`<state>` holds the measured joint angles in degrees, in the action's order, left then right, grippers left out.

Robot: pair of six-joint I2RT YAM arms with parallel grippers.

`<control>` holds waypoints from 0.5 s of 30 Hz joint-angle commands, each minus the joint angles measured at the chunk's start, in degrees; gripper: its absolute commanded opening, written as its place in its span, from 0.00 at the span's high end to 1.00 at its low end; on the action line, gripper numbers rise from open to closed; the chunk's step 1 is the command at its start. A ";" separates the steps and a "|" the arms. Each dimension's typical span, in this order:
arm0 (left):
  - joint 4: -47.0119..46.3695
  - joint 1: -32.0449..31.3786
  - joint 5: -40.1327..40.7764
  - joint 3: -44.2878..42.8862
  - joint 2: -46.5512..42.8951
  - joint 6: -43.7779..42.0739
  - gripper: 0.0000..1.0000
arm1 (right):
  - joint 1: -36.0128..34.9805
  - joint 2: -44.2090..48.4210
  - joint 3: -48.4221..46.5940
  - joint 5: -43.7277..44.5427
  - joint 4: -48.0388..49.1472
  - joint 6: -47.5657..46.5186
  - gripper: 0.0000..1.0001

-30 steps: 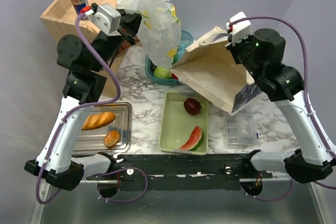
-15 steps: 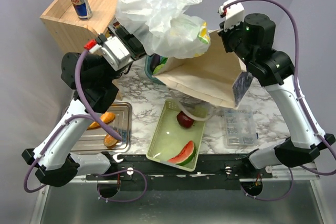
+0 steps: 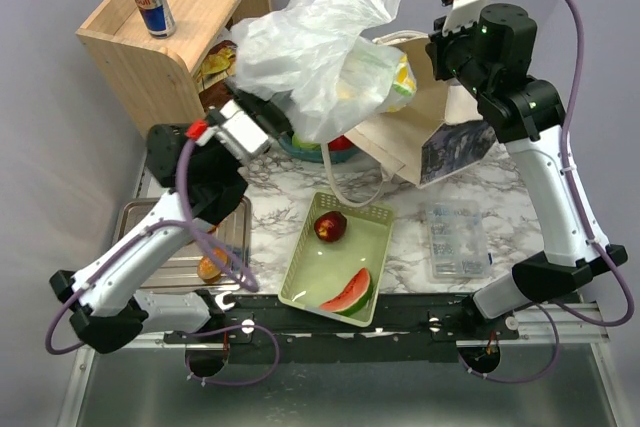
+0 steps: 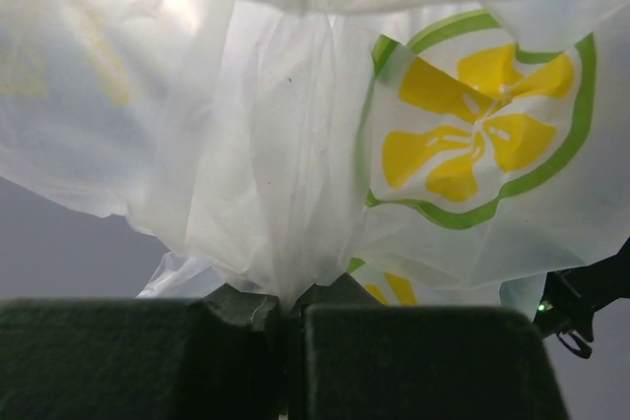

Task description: Untie the knot of the grocery bags and take out the mixed food

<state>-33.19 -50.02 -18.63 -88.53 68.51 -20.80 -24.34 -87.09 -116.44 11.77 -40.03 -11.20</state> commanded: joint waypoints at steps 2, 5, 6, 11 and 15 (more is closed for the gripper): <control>-13.58 -0.34 6.68 3.05 9.19 -4.64 1.00 | -0.36 2.75 -6.12 -15.02 1.97 8.02 0.99; -17.80 -0.43 4.40 7.64 12.18 -6.85 1.00 | -0.37 1.29 -10.00 -15.89 1.13 10.28 0.99; -19.18 -0.41 3.16 10.53 12.45 -8.37 1.00 | -0.32 0.90 -11.07 -15.96 0.82 10.48 0.99; -23.18 -0.93 1.19 21.62 14.10 -14.03 1.00 | -0.37 0.93 -13.41 -18.27 0.48 12.78 0.99; -20.56 -0.97 -0.63 24.89 16.73 -21.80 1.00 | -0.32 1.61 -13.41 -22.08 0.48 14.11 0.99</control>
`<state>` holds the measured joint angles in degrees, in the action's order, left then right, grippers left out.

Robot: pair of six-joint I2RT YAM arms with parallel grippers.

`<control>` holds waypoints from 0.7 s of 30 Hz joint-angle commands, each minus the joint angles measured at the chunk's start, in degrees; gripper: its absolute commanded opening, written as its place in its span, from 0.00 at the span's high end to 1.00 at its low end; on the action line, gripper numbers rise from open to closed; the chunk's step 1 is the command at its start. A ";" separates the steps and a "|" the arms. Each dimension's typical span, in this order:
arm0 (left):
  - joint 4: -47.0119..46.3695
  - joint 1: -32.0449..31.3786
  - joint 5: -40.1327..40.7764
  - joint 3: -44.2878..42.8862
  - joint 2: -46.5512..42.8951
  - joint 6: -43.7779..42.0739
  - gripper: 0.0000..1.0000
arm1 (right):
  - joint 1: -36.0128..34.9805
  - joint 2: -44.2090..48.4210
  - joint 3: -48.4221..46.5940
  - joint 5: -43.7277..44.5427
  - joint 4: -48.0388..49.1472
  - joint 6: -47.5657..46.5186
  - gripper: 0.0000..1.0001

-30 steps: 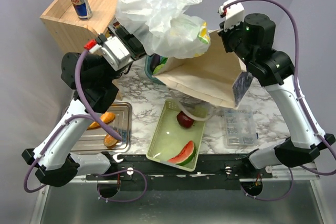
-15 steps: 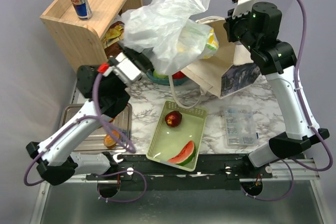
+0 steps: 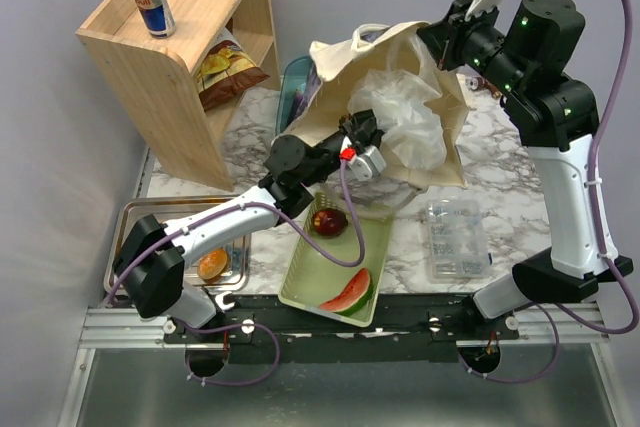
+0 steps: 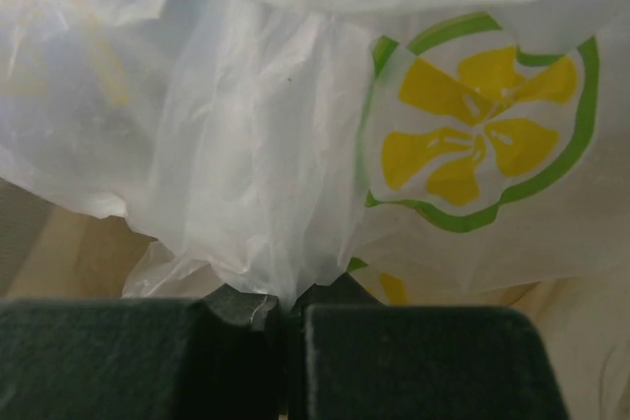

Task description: Untie the knot of the grocery bags and take out the mixed food

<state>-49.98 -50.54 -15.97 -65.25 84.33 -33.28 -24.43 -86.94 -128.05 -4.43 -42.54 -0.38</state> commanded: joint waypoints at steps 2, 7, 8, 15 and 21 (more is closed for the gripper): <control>2.22 -0.04 -3.35 0.17 1.11 -8.24 1.00 | -0.28 1.76 -1.74 -7.04 2.86 3.75 0.99; 29.04 0.88 2.12 -13.08 4.05 -1.52 1.00 | -0.32 3.37 0.02 -13.27 3.40 3.80 0.99; 32.90 1.02 5.44 -16.21 5.28 0.08 1.00 | -0.23 3.89 0.74 -14.12 3.73 3.97 0.99; 64.43 1.37 24.68 -41.07 21.32 -1.36 1.00 | -0.34 4.67 0.06 -14.84 3.95 3.86 0.99; 76.03 2.03 32.02 -52.52 32.29 -4.44 1.00 | -0.29 4.32 -2.00 -8.81 4.48 3.02 0.99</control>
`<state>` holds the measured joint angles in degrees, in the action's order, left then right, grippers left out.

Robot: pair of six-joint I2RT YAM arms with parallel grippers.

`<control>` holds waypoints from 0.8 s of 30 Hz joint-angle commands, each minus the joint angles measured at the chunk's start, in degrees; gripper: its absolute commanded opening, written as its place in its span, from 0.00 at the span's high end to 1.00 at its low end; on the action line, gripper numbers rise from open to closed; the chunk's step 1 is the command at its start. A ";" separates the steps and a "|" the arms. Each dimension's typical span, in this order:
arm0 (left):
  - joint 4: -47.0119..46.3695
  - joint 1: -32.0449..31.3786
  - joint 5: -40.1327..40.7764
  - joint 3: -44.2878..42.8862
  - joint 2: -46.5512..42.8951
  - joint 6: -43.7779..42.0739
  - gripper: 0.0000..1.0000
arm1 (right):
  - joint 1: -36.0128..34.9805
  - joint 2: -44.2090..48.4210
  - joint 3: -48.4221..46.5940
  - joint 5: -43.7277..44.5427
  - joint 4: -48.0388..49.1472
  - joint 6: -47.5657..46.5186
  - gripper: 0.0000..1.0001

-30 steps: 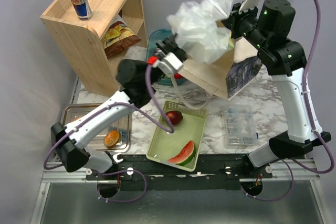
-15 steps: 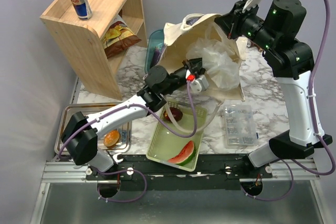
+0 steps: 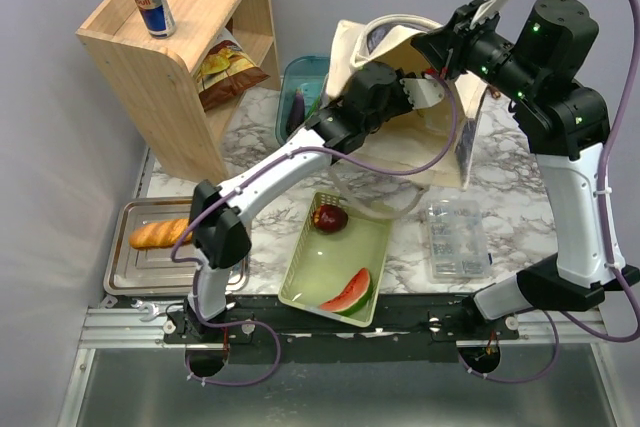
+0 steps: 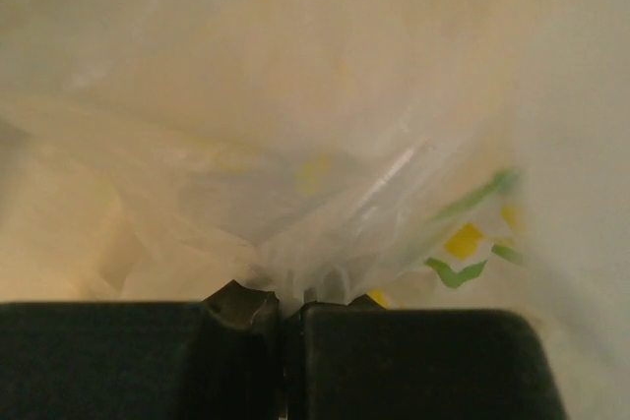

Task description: Untie the knot of the grocery bags and take out the mixed food

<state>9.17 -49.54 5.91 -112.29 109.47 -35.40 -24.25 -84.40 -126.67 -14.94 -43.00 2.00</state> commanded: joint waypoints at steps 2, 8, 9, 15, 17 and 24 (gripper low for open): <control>18.08 0.98 9.54 -6.15 7.30 -1.80 0.84 | -0.40 1.95 -3.09 6.20 5.52 -0.75 0.99; 9.61 -0.59 -7.14 8.16 -8.65 -0.15 0.02 | -0.47 4.04 2.82 17.19 9.38 -4.48 0.99; 8.88 -1.26 -8.91 9.13 -10.54 -0.70 0.01 | -0.49 4.22 3.62 17.74 9.89 -4.67 0.99; 14.07 -3.02 -17.43 3.73 -14.94 2.74 0.02 | -0.45 4.16 6.49 20.68 11.24 -4.99 0.99; 14.82 -3.10 -20.17 2.78 -16.19 3.91 0.01 | -0.47 4.23 7.32 21.60 11.69 -5.40 0.99; 12.04 -3.03 -27.90 4.31 -22.49 8.62 0.02 | -0.44 4.20 10.78 33.40 15.73 -9.99 0.99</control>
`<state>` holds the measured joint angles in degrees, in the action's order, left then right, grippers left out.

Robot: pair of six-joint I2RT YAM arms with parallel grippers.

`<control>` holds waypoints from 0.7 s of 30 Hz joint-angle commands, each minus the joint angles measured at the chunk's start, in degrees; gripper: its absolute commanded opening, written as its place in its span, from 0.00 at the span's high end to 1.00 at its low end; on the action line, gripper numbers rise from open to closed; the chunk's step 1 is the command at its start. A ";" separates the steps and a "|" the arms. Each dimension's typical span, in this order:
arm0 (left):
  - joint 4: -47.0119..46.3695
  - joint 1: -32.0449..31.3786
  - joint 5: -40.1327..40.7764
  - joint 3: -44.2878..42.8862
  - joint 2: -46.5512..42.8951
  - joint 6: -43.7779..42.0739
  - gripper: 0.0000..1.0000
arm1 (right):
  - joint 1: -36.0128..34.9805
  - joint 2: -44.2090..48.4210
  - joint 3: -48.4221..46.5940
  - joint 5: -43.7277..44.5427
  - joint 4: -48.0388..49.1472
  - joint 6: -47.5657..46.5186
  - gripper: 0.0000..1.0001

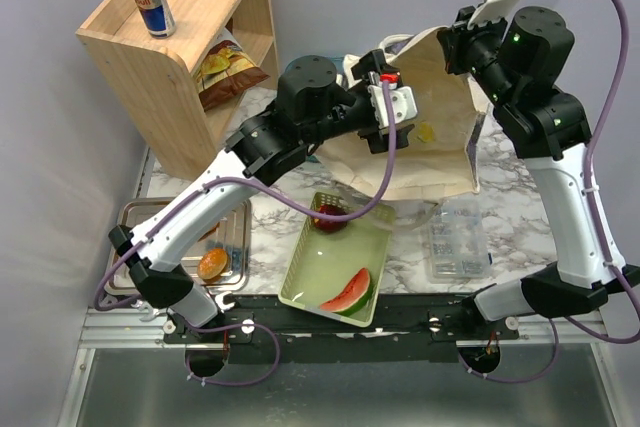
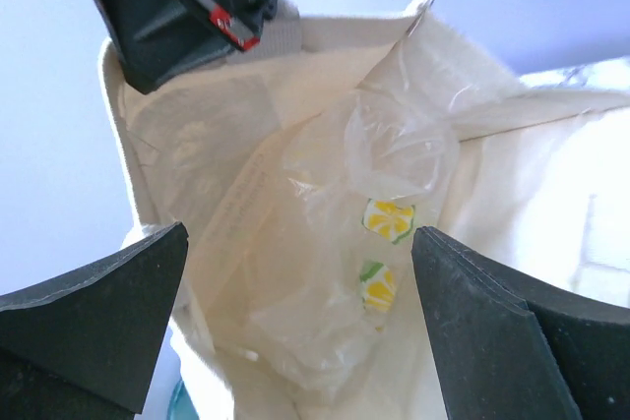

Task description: Untie the knot of the grocery bags and take out the mixed food

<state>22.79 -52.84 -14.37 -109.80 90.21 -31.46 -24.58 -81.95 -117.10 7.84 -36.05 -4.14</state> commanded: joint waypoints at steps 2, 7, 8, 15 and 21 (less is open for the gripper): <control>-1.72 0.28 -8.57 1.75 -4.37 5.70 0.02 | -0.04 1.45 2.59 16.11 10.50 -6.00 0.99; 0.17 0.32 -6.41 1.89 -4.85 5.63 0.01 | 3.08 1.93 7.37 19.99 13.80 -8.13 0.99; 0.11 0.37 -6.07 2.48 -5.08 5.62 0.01 | 4.84 1.73 8.18 19.58 13.82 -7.58 0.99; 0.31 0.46 -5.10 5.11 -6.12 6.77 0.02 | 23.35 -4.39 6.05 5.29 7.91 3.34 0.99; 0.85 1.38 -3.22 6.36 -6.71 7.32 0.02 | 43.07 -11.55 12.75 -5.30 9.31 4.94 0.99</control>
<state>22.94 -52.40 -19.03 -104.55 85.56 -25.54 8.47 -90.08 -108.03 11.35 -29.56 -1.76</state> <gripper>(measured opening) 0.983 0.038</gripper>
